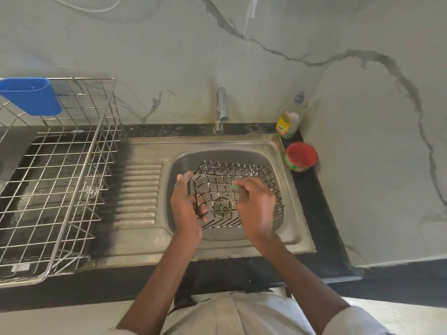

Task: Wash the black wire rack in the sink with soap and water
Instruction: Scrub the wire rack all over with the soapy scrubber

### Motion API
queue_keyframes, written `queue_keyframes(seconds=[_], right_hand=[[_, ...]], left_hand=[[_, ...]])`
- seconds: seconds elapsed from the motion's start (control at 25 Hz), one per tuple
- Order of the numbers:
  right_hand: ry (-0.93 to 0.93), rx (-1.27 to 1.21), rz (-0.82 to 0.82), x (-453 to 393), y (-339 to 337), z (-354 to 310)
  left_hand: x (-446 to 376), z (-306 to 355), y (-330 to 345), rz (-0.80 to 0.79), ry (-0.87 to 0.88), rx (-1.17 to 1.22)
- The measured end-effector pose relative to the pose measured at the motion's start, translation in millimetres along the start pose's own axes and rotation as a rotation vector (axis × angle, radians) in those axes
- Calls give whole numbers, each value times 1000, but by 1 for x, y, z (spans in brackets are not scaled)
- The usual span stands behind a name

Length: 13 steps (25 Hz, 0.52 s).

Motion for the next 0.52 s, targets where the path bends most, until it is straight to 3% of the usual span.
queue_keyframes(seconds=[0.12,0.2,0.32,0.44,0.52], right_hand=[[-377,-42,-157,33,14,-35],[-412,-49,-178,32,8,-26],[-24,20,-33,5,-17,31],[398,106,-40,-7,-30,72],[546,115,-25,-11,-28,75]], left_hand=[[-2,-6,4,23,-29,57],[-4,-3,3,36,-27,58],[-3,4,-4,71,-19,16],[-2,5,-7,28,37,-20],[-1,8,-6,-31,110,-62]])
Point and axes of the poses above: each hand's wrist, its own x-axis away from the middle knuckle, its own y-axis out of the palm, z = x × y, the point moved 3 cm from there along -x, towards the middle knuckle, and after that the axes turned 13 degrees about y, right-handed, at the moved point
